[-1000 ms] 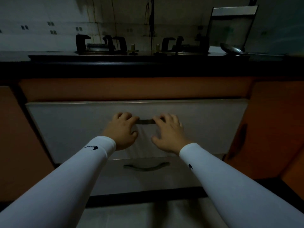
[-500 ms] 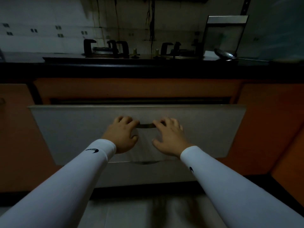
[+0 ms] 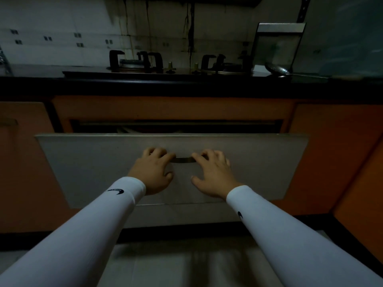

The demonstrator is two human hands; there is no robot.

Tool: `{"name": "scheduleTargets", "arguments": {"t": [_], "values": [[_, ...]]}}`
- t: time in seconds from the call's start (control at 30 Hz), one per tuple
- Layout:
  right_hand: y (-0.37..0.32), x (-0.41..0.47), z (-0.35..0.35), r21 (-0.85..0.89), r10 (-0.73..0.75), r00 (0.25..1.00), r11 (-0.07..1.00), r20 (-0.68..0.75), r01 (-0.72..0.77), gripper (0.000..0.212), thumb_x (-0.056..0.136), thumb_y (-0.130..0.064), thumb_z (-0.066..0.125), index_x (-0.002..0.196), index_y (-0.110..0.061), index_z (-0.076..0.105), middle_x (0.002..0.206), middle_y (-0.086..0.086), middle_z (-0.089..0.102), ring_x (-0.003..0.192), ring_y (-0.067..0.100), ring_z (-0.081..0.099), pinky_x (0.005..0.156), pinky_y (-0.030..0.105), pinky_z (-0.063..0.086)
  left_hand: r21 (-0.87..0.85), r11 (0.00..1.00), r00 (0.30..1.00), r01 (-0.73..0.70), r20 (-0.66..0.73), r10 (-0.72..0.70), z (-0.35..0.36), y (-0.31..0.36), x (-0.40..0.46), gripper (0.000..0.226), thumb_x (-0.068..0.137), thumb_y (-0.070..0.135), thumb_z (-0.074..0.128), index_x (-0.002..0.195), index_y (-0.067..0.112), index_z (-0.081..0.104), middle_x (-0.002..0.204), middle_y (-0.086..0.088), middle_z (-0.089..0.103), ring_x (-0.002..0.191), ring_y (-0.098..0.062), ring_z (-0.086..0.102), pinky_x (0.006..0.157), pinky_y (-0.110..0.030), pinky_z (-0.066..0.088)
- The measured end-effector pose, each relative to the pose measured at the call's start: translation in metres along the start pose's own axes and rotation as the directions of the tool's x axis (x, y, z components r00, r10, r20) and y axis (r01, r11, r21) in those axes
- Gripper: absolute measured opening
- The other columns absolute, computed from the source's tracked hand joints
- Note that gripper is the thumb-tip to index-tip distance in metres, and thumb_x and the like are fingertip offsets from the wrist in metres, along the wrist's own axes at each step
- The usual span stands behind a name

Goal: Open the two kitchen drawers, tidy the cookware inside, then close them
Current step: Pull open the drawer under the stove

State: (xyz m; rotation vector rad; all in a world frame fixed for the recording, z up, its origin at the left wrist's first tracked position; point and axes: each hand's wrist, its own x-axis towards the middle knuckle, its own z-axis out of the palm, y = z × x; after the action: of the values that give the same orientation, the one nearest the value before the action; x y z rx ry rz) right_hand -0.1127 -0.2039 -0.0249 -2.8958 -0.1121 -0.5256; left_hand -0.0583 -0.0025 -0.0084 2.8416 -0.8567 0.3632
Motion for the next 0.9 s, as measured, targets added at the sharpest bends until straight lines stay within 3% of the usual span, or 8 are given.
{"name": "scheduleTargets", "arguments": {"t": [0.9], "values": [[-0.017,-0.048,-0.016,0.007,0.016,1.000,1.000,0.021,-0.016,0.062,0.080,-0.055,0.052,0.137,-0.038,0.031,0.138,0.000,0.035,0.128,0.028,0.026,0.105,0.045,0.026,-0.021,1.000,1.000,0.004,0.002,-0.004,-0.016,0.023,-0.048,0.053,0.081,0.046,0.049,0.132,0.034,0.040,0.137,0.002,0.043,0.129,-0.028,0.028,0.102,-0.044,0.040]]}}
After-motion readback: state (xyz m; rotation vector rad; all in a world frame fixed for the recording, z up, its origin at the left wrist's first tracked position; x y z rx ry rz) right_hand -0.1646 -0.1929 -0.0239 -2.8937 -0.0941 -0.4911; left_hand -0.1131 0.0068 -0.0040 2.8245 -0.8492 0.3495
